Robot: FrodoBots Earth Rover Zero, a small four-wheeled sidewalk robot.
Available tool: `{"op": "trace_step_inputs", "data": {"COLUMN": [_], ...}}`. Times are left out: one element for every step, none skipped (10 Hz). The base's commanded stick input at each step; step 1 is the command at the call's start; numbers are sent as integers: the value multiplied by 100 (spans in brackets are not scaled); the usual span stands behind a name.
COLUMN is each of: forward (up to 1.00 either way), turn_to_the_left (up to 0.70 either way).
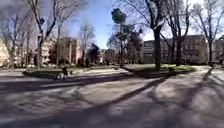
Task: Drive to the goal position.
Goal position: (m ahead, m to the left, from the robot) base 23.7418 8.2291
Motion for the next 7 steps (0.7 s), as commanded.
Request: {"op": "trace_step_inputs", "data": {"forward": [100, 100, 100, 100, 100, 100, 100], "turn_to_the_left": [0, 0, 0, 0, 0, 0, 0]}}
